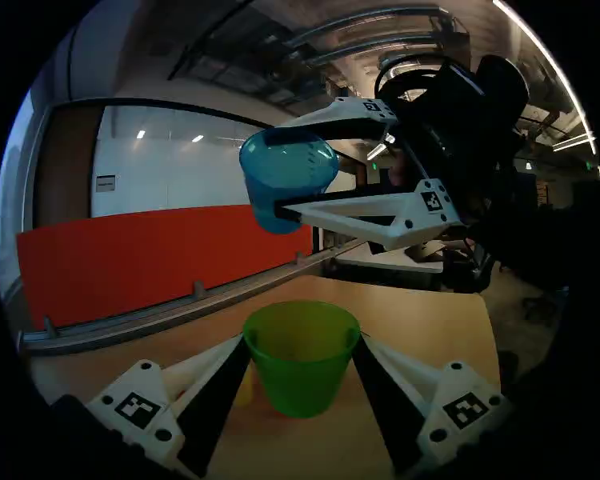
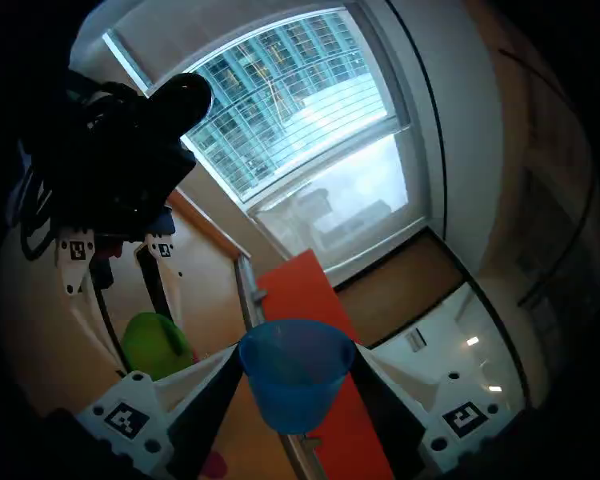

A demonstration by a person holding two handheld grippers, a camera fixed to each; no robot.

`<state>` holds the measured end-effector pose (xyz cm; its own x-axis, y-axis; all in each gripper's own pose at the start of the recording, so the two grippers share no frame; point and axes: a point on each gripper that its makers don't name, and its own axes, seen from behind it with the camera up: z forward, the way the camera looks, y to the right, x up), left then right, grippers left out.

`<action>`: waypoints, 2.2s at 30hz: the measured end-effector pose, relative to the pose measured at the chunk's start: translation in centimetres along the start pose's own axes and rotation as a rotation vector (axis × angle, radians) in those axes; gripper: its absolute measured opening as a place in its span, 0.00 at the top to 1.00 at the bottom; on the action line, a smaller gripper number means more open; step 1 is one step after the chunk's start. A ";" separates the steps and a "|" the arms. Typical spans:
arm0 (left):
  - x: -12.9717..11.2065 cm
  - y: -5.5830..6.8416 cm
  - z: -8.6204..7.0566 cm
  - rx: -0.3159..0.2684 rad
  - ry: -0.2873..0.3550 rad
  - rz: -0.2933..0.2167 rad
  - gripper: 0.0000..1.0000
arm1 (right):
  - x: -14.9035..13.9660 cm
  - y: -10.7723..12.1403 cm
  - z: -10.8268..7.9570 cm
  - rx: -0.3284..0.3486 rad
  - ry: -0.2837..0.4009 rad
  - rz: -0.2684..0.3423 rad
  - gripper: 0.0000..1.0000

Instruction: Pour water

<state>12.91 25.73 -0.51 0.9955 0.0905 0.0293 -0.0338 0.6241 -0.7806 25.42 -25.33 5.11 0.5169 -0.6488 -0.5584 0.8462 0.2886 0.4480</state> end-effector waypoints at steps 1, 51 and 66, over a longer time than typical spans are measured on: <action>0.0 0.0 0.0 -0.001 0.000 -0.001 0.13 | 0.0 0.0 0.0 -0.001 0.000 -0.005 0.08; 0.2 0.4 0.1 -0.014 0.000 0.004 0.14 | 1.2 1.8 0.4 -0.031 -0.010 -0.242 0.08; 0.3 0.3 0.2 -0.014 0.001 0.004 0.14 | 1.6 2.7 0.4 -0.039 -0.008 -0.289 0.08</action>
<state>13.15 26.12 -0.59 0.9954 0.0925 0.0260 -0.0363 0.6126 -0.7896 28.46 -25.86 5.73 0.2526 -0.7136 -0.6534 0.9627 0.1177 0.2437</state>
